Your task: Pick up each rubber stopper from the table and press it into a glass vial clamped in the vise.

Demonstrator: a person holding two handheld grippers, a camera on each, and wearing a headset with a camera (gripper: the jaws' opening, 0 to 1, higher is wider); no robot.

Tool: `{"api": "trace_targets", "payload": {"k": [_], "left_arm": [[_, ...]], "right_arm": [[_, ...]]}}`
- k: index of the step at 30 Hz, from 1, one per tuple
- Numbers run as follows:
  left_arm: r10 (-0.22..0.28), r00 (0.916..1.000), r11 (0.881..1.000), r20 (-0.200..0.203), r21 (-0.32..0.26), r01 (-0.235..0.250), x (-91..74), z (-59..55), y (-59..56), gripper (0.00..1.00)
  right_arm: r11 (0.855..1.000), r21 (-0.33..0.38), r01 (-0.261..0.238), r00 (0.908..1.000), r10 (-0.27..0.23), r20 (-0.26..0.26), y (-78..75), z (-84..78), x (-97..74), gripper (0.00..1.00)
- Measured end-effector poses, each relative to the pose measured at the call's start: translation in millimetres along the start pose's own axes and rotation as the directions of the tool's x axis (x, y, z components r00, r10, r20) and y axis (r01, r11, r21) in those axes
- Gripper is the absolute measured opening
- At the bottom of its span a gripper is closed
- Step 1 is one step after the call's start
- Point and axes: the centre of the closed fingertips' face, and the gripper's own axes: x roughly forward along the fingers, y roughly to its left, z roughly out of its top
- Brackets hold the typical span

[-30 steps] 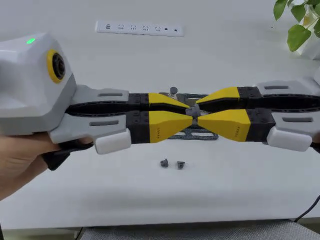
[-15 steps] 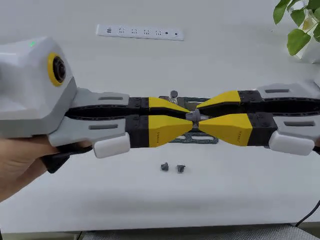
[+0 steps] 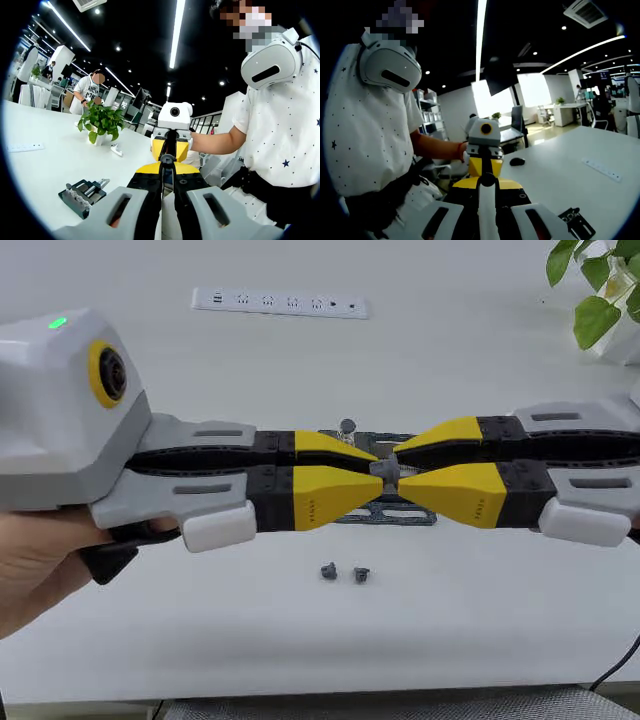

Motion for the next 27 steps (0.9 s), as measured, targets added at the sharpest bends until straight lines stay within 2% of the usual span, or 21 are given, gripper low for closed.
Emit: {"api": "trace_targets", "payload": {"k": [9, 27], "left_arm": [[0.004, 0.9999, 1.000, 0.013, -0.003, -0.004, -0.9, 1.2, 1.2, 0.03], [0.028, 0.9996, 0.999, -0.008, 0.014, -0.028, -2.1, -5.8, 8.1, 0.04]], "right_arm": [[1.000, -0.020, 0.006, 1.0000, -0.006, -0.003, 2.1, 1.7, 3.4, 0.06], [1.000, -0.013, 0.027, 0.9987, -0.027, -0.043, 1.3, -4.2, 7.8, 0.06]]}}
